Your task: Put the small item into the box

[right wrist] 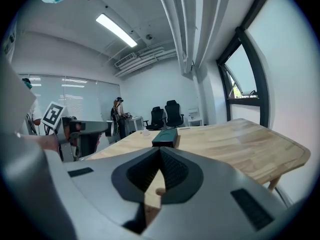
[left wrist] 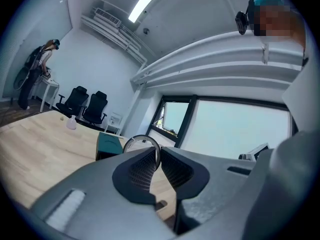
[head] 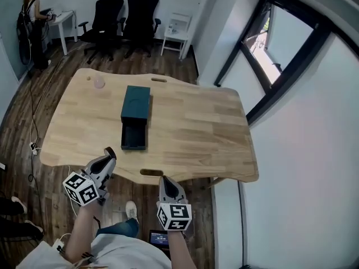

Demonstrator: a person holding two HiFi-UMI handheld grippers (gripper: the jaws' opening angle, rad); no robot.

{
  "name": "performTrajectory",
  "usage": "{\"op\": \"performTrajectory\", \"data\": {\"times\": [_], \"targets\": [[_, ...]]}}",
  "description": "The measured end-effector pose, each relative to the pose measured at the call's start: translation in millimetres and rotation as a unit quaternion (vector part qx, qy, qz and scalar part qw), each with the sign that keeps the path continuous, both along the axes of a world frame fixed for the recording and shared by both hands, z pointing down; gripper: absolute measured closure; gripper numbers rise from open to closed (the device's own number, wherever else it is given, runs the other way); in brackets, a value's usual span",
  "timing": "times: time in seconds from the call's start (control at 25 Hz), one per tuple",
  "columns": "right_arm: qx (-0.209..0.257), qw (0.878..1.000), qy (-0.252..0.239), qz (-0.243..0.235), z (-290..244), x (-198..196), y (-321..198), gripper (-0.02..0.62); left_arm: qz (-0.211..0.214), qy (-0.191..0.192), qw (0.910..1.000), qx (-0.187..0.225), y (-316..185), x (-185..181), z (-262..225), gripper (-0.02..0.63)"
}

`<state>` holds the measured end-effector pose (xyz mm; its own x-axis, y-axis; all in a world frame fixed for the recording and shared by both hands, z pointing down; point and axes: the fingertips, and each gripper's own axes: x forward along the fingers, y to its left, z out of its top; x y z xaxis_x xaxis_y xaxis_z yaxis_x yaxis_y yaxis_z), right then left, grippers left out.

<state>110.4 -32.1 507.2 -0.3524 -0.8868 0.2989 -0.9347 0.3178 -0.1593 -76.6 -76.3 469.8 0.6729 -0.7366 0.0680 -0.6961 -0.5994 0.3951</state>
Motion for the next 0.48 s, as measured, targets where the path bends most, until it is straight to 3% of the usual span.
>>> {"op": "performTrajectory", "data": {"times": [0.24, 0.48], "targets": [[-0.012, 1.000, 0.009, 0.004, 9.5, -15.5, -99.2, 0.591, 0.007, -0.007, 0.9999, -0.013, -99.2, -14.3, 12.5, 0.571], [-0.019, 1.000, 0.002, 0.018, 16.4, -16.7, -144.9, 0.591, 0.017, -0.009, 0.9996, -0.022, -149.9, -15.5, 21.4, 0.571]]}}
